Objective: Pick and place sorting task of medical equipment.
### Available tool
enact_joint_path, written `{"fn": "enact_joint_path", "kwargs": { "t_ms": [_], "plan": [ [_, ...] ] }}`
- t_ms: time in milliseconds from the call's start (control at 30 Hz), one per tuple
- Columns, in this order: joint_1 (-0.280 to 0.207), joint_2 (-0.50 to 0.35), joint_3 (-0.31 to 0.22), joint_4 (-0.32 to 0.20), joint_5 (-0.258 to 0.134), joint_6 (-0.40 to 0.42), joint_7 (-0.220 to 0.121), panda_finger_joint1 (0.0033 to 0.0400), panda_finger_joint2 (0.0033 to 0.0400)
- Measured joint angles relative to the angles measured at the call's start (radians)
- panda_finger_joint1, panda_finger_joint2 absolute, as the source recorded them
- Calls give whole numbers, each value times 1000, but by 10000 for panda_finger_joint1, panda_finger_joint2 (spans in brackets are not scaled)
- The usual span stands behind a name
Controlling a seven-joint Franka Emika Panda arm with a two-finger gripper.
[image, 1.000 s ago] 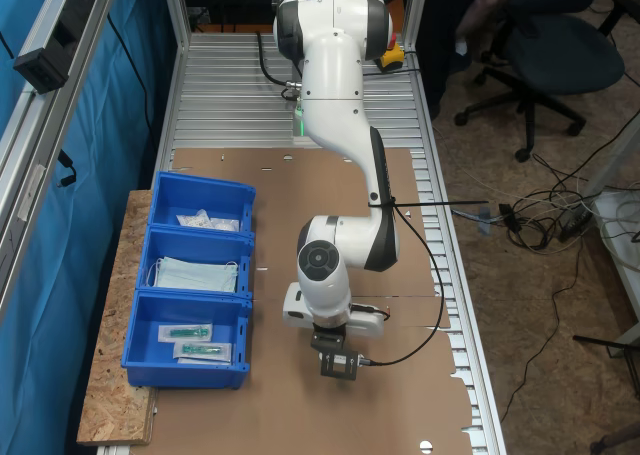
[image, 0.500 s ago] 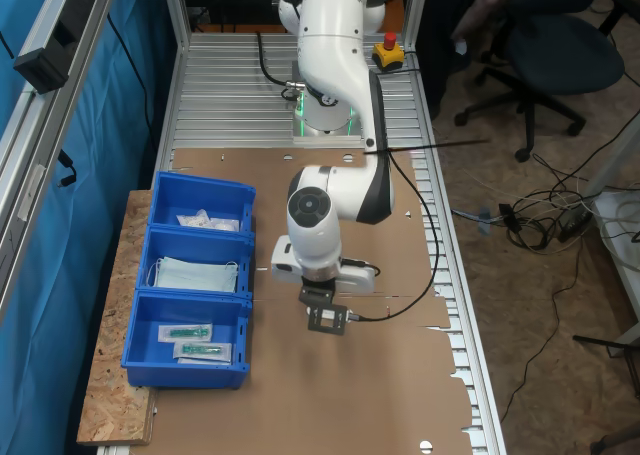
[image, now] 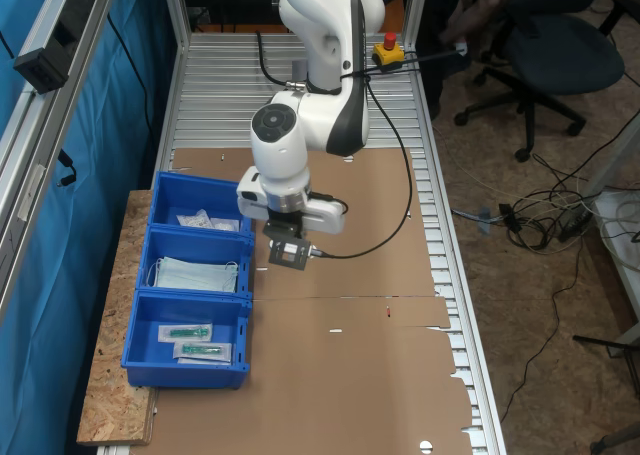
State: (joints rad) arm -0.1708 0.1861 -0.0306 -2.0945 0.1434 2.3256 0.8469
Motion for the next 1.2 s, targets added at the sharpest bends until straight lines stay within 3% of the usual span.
{"fn": "enact_joint_path", "kwargs": {
  "t_ms": [333,367,767,1200],
  "plan": [
    [-141,-118,-7,-71,-27,-20,0,56,56],
    [-172,-126,-9,-75,-29,-21,0,56,56],
    [-316,-134,-44,-107,-36,-45,0,56,56],
    [-341,-134,-61,-149,-38,-81,0,56,56]
  ]
}}
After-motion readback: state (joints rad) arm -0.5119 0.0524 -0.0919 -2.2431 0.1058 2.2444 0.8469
